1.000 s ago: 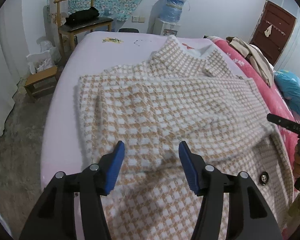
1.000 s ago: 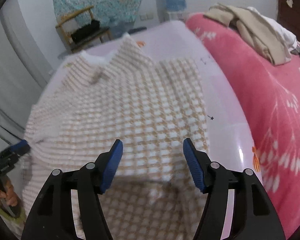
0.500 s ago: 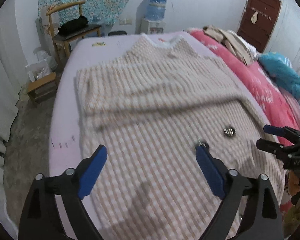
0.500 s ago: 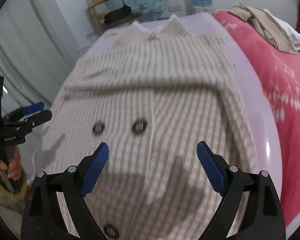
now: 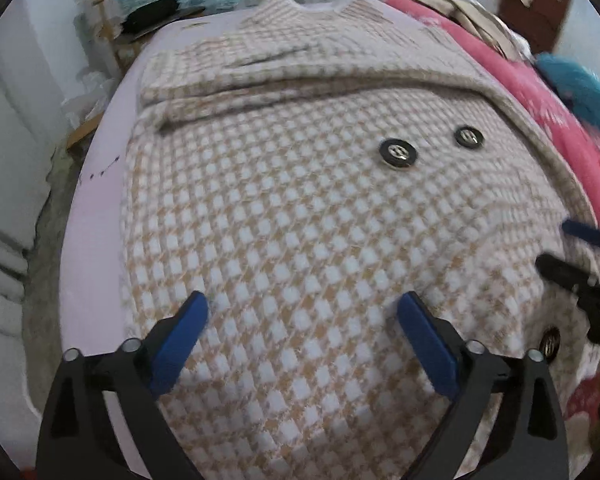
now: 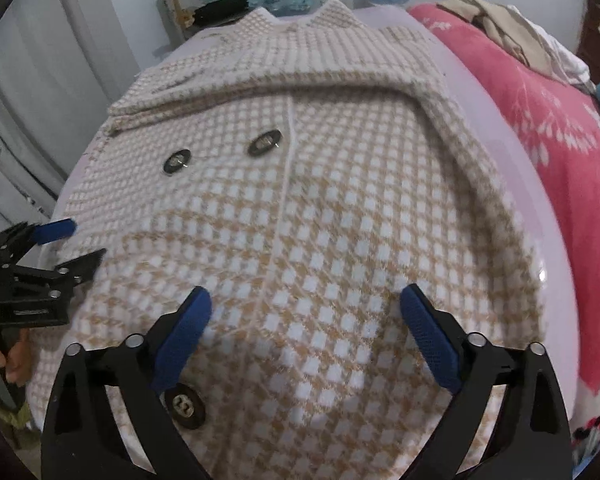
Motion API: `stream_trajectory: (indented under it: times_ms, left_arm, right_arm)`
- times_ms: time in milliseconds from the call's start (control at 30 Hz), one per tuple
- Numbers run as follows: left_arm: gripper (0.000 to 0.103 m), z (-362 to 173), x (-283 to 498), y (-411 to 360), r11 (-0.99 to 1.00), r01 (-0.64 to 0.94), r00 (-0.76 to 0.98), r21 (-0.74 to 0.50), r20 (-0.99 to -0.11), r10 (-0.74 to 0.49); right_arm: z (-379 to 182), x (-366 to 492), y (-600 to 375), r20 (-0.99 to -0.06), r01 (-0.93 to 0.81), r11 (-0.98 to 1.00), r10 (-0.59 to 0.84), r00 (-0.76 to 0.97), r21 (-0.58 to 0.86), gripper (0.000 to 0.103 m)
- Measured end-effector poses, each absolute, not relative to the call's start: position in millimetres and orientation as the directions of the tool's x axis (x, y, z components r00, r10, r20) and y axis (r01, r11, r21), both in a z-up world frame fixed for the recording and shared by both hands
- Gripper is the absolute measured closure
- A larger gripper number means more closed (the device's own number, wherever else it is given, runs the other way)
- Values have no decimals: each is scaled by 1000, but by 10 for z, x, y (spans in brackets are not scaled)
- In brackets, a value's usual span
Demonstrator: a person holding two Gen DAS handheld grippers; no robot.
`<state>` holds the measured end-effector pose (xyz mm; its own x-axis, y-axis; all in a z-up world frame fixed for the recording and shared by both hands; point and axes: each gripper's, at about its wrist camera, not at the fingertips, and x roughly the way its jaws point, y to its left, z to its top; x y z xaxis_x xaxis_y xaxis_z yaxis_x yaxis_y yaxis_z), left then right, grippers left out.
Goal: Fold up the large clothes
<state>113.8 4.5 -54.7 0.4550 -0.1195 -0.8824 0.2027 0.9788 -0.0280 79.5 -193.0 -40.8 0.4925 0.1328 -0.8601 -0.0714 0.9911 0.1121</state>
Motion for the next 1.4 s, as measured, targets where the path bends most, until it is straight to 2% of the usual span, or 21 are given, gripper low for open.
stream_trajectory:
  times_ms: [167,500,1400]
  left_arm:
    - [6,-569,1053,54,981,192,490,-16,-865,-109]
    - [5,-589,985,57,985,172,527,-13,-843,-103]
    - [4,-591,998,66,986,169,523,-12,-847,-100]
  right_arm:
    - [-487,774,-1992,-844,-61,986,164,511,155,8]
    - [-510,637,-2000,-812,-49,988,151,564,150,8]
    - [-506,656,-1989,-817,-38,988,145,558,149,8]
